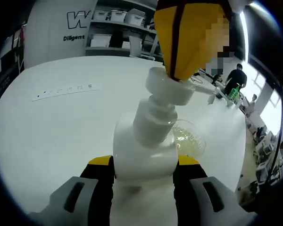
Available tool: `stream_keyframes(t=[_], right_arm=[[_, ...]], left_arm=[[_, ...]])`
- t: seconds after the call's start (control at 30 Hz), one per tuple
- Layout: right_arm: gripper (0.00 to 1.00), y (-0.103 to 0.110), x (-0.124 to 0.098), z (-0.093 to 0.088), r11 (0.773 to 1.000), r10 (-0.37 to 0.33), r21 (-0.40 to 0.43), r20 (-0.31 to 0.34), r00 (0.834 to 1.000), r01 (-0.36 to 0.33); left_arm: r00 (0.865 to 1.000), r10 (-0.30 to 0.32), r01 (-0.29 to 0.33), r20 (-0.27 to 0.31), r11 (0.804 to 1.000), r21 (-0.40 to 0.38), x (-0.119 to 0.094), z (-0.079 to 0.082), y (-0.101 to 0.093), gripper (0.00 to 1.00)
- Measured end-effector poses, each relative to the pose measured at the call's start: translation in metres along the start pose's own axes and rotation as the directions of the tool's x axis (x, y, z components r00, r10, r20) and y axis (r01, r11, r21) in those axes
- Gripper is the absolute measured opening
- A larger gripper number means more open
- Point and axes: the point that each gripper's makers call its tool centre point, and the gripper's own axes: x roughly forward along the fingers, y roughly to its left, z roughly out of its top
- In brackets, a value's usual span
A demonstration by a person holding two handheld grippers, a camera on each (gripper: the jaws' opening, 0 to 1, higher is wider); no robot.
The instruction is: Hold the bottle steady, press the pump all the way down and release, and repeat the specified number of times to dispense into the cup
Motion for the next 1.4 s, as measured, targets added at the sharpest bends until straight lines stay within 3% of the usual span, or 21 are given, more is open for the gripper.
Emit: stream_keyframes(t=[0.3, 0.33, 0.37, 0.67, 1.4], right_arm=[[0.0, 0.002, 0.0, 0.0, 1.0, -0.01, -0.026, 0.001, 1.0, 0.01], [0.0, 0.002, 0.0, 0.0, 1.0, -0.008, -0.018, 0.003, 1.0, 0.008], [0.0, 0.001, -0.003, 0.003, 0.998, 0.005, 0.058, 0.034, 0.999, -0.007], [0.0, 0.004, -0.011, 0.002, 1.0, -0.009, 0.026, 0.067, 0.998, 0.008], [0.0, 0.001, -0.013, -0.003, 0.995, -0.086, -0.038, 0.017, 0.996, 0.087]], left_arm=[[1.0, 0.0, 0.0, 0.002, 1.0, 0.007, 0.0, -0.001, 0.0, 0.48], [1.0, 0.0, 0.0, 0.005, 1.0, 0.007, 0.0, -0.001, 0.0, 0.48], [1.0, 0.001, -0.001, 0.016, 1.0, 0.004, 0.001, -0.001, 0.001, 0.48], [1.0, -0.002, 0.002, 0.013, 1.0, 0.015, 0.0, -0.001, 0.001, 0.47], [1.0, -0.002, 0.002, 0.013, 1.0, 0.021, 0.0, -0.001, 0.001, 0.47]])
